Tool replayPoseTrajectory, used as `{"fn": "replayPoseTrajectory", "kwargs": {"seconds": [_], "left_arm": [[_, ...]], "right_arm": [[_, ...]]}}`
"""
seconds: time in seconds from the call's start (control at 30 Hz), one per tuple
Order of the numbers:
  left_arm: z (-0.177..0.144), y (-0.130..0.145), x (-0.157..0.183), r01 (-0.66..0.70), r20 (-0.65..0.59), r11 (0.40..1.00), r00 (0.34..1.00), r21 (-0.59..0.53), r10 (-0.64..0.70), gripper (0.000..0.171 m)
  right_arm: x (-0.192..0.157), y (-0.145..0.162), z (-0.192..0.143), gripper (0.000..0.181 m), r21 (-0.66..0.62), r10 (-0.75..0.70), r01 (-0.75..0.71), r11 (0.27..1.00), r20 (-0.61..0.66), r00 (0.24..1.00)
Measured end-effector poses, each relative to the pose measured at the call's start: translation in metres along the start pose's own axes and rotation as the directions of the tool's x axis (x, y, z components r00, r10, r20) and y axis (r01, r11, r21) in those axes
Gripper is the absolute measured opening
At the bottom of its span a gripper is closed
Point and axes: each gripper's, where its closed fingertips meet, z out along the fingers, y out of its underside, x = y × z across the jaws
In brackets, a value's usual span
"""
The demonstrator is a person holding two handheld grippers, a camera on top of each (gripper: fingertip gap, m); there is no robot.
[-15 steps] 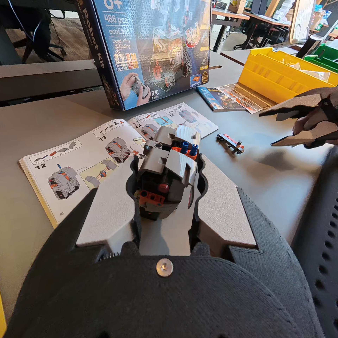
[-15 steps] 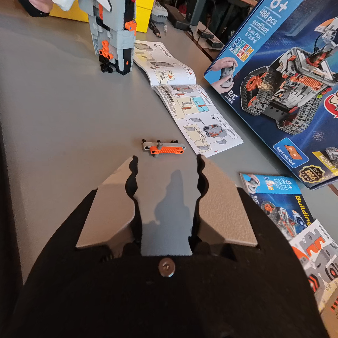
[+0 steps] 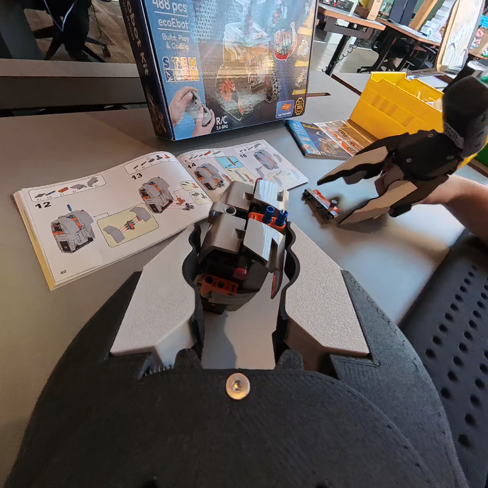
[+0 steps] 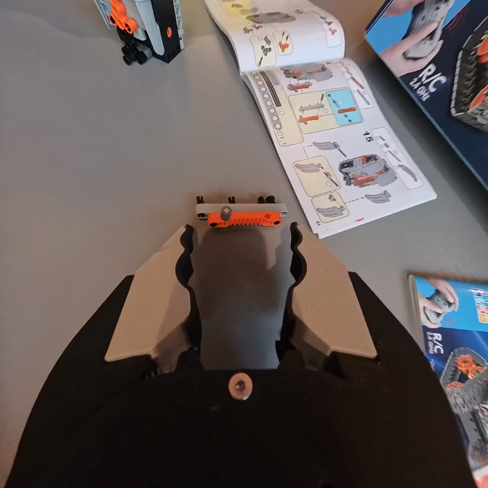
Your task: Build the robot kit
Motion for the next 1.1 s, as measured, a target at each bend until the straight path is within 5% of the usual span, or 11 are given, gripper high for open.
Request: {"fn": "replayPoseTrajectory", "kwargs": {"seconds": [0.17,0.37,0.73,0.9,1.1], "left_arm": [[-0.003,0.000,0.004,0.035,-0.002,0.999,0.999,0.028,-0.035,0.067],[-0.019,-0.001,-0.006,0.062,0.073,0.993,0.995,0.101,-0.069,0.092],[-0.074,0.013,0.014,-0.021,0.178,0.993,0.984,0.115,0.000,0.087],[-0.075,0.008,0.043,-0.073,0.140,0.992,0.988,0.104,0.058,0.079],[-0.039,0.019,0.113,-0.103,-0.061,0.994,0.993,0.030,0.105,0.072]], "right_arm": [[0.001,0.001,0.006,0.075,-0.011,0.029,-0.029,1.000,0.061,0.998],[0.000,0.001,0.008,0.074,-0.021,0.054,-0.052,0.998,0.103,0.993],[-0.007,-0.003,0.010,0.066,-0.013,0.047,-0.046,0.999,0.134,0.990],[-0.012,-0.004,0.011,0.065,-0.025,0.030,-0.027,0.999,0.151,0.988],[-0.013,-0.008,0.007,0.065,-0.017,-0.157,0.158,0.987,0.047,0.987]]}}
